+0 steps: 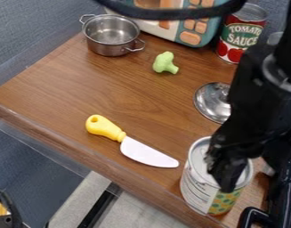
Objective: Move the tin to the left side of the table
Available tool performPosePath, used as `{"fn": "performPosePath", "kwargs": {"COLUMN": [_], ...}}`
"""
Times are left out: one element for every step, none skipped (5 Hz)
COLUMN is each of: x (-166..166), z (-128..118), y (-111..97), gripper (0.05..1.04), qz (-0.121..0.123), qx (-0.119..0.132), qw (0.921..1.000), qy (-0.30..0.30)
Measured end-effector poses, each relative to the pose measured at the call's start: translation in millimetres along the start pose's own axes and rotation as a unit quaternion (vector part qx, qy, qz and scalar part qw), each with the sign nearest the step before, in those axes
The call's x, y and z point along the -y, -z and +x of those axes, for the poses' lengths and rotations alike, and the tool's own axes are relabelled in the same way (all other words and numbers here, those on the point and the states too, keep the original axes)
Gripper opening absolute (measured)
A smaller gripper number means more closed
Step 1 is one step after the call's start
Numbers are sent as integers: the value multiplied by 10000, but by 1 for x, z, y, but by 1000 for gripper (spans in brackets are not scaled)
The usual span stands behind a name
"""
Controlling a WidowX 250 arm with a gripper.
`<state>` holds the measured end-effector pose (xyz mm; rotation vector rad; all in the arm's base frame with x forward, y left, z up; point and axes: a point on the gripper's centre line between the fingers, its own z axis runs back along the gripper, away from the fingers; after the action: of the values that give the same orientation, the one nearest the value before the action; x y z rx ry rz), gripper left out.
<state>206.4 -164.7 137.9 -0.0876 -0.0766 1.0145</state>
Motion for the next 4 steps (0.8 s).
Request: {"fn": "performPosePath", "kwargs": {"x": [-16,-16,-10,-4], "z": [-5,-15,-22,-27], "y": [15,17,23,34], "gripper": [1000,1000,1000,1000], "qz": [126,-161,-296,-306], "qx": [227,293,219,125], "qw": [9985,9944,9910,9893], "qy": [484,1007,1285,1422]}}
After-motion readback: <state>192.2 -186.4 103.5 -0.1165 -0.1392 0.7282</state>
